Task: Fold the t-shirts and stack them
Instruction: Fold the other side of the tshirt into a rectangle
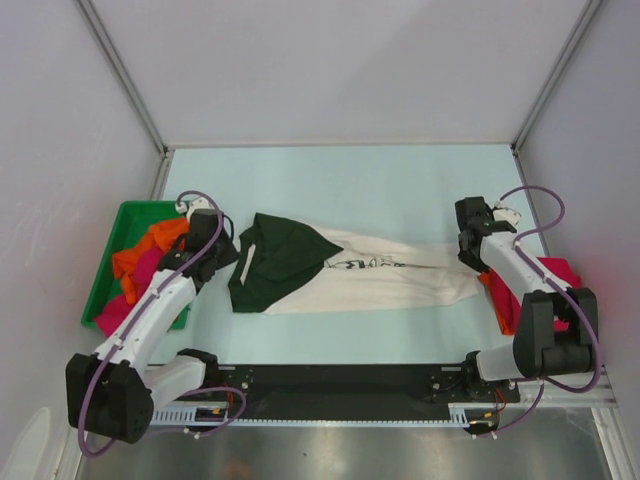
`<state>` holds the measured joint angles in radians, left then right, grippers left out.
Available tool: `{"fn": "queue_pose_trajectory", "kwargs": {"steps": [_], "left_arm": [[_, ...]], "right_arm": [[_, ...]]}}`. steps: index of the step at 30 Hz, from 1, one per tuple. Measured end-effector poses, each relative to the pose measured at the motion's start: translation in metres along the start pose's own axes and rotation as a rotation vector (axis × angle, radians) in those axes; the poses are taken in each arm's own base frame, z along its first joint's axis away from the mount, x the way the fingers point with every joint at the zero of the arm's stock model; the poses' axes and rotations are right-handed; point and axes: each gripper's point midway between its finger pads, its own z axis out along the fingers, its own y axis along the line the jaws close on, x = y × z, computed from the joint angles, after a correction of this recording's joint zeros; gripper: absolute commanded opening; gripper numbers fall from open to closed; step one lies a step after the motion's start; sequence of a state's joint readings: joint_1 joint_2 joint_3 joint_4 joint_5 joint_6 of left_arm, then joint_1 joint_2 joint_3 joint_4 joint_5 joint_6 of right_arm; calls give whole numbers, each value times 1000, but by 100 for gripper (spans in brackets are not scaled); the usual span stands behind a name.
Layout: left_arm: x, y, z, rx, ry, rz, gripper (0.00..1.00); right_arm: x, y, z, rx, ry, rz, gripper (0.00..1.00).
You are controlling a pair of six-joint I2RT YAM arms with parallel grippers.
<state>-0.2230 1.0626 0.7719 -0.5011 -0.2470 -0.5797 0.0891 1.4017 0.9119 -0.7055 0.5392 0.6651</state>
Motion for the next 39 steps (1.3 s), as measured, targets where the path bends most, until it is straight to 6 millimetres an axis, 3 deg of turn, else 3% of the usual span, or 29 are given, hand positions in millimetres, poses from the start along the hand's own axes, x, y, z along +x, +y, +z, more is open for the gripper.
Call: {"fn": "queue_pose_trajectory", "kwargs": {"steps": [1,4,9,14,21,28,39], "left_arm": [[2,-3,1,10,7,3,42],[14,-16,8,35,47,31,48],[52,-37,30,47,166,120,49],[71,-45,50,29,234,156,48],[63,-61,68,24,233,151,49],[46,-75,73,40,200,141,49],[58,-71,83,9,241,158,36]], "right_arm": [[0,1,-1,-8,-1,2,23],[-3,6,-8,-41,-21,-3,30],[-16,30,-29,-119,-71,-29,31],[-31,55,-52,-194,-130,-52,31],[-32,62,-58,-216,-143,-86,30],[-33,63,-57,-216,-146,-103,30],[-32,66,-51,-211,-142,-115,29]]}}
